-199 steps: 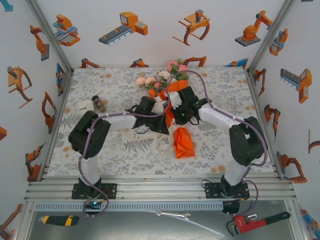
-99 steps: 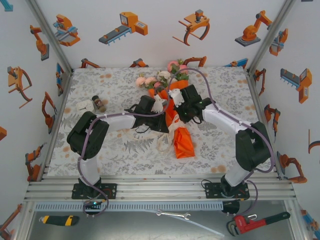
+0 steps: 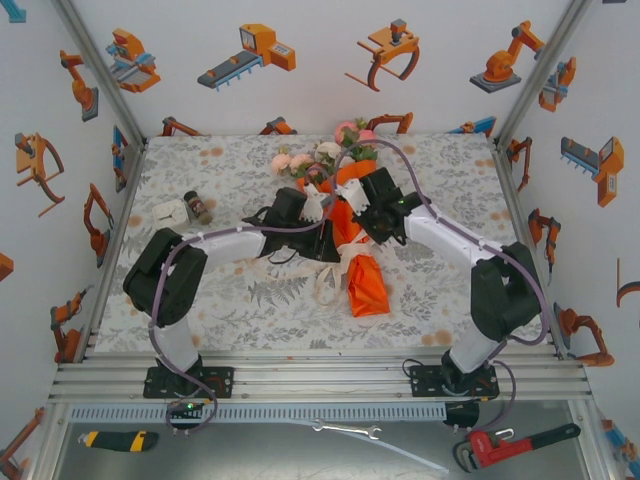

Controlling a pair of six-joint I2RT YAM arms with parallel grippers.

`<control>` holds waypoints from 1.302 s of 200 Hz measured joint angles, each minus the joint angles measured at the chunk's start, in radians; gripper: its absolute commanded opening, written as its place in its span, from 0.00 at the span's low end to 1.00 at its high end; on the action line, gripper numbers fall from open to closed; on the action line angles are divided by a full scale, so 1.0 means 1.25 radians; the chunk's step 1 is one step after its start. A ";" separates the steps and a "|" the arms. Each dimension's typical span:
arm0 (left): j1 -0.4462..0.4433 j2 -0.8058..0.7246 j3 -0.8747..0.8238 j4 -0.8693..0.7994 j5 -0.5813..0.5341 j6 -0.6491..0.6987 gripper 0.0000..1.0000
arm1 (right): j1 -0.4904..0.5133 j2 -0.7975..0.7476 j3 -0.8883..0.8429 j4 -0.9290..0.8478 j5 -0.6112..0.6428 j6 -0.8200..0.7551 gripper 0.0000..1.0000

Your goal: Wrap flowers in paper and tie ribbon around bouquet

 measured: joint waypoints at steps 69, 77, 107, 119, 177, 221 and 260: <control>-0.002 -0.142 -0.095 0.030 -0.047 -0.090 0.38 | 0.000 0.012 0.016 -0.018 0.027 -0.003 0.00; -0.007 -0.146 -0.100 0.038 -0.055 -0.109 0.37 | 0.000 0.012 0.019 -0.020 0.024 -0.002 0.00; -0.048 -0.132 -0.101 0.047 -0.115 -0.194 0.39 | 0.000 0.016 0.032 -0.027 0.011 0.004 0.00; -0.062 -0.112 -0.096 0.051 -0.138 -0.227 0.41 | 0.000 0.017 0.034 -0.027 0.007 0.010 0.00; -0.099 0.033 -0.040 0.086 -0.188 -0.316 0.51 | 0.000 0.026 0.041 -0.036 -0.013 0.023 0.00; -0.103 0.061 -0.020 0.108 -0.202 -0.326 0.38 | 0.000 0.029 0.041 -0.041 -0.029 0.033 0.00; -0.103 0.078 0.008 0.109 -0.200 -0.326 0.19 | 0.000 0.034 0.041 -0.042 -0.030 0.040 0.00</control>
